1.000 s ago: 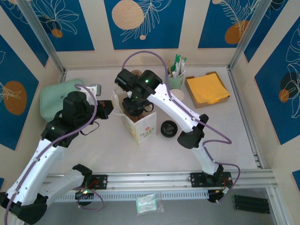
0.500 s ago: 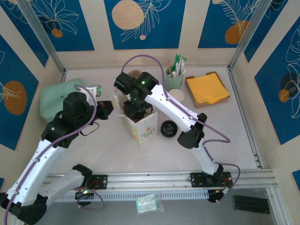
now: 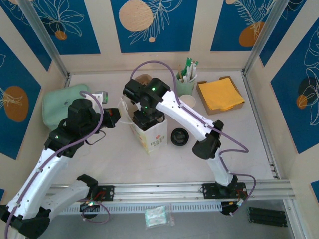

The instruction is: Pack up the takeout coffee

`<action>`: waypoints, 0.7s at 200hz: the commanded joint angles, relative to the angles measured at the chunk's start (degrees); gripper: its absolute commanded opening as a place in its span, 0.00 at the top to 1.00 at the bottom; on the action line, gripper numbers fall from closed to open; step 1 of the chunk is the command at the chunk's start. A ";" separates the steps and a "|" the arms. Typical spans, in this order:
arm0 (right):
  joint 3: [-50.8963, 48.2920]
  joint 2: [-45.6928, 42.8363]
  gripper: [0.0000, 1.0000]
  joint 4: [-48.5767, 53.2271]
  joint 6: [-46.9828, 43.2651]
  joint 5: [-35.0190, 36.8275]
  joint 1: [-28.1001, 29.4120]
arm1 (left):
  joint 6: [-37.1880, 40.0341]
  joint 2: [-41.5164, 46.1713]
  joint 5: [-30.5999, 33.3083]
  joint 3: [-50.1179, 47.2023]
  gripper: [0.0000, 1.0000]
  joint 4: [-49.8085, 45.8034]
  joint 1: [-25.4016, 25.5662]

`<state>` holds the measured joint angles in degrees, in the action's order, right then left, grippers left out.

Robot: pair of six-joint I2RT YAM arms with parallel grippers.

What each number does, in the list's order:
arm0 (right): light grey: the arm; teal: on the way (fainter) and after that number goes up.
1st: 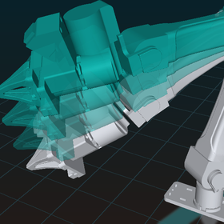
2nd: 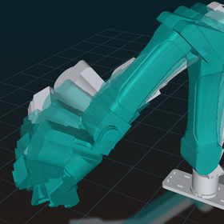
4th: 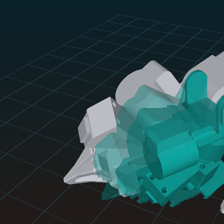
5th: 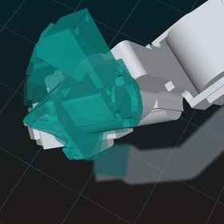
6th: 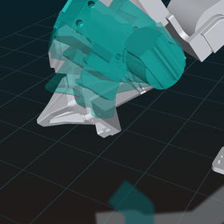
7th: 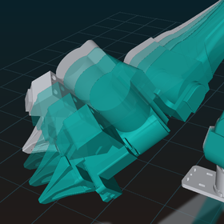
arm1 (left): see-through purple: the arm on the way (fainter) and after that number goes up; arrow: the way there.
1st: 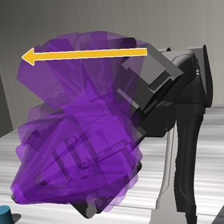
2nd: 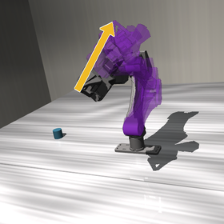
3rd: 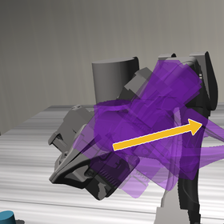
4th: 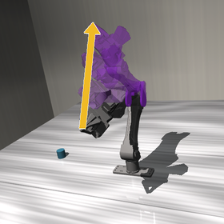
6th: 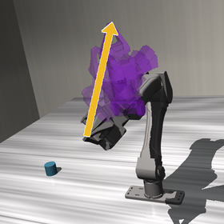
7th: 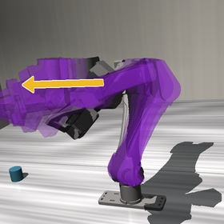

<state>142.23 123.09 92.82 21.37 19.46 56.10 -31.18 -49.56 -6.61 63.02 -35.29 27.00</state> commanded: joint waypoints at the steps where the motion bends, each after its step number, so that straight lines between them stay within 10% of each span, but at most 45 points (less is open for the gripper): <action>1: -1.03 -1.80 0.39 8.92 -0.92 -1.29 0.37 | 0.06 0.87 0.02 -0.64 1.00 -0.38 -0.67; 140: -1.14 1.69 0.38 8.91 -0.62 -0.61 -0.22 | -0.45 1.57 -0.42 -1.92 1.00 0.55 -0.62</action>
<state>140.44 123.26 92.84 20.80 19.29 56.03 -31.22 -48.80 -6.61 61.84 -35.31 26.98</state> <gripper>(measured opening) 0.622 0.054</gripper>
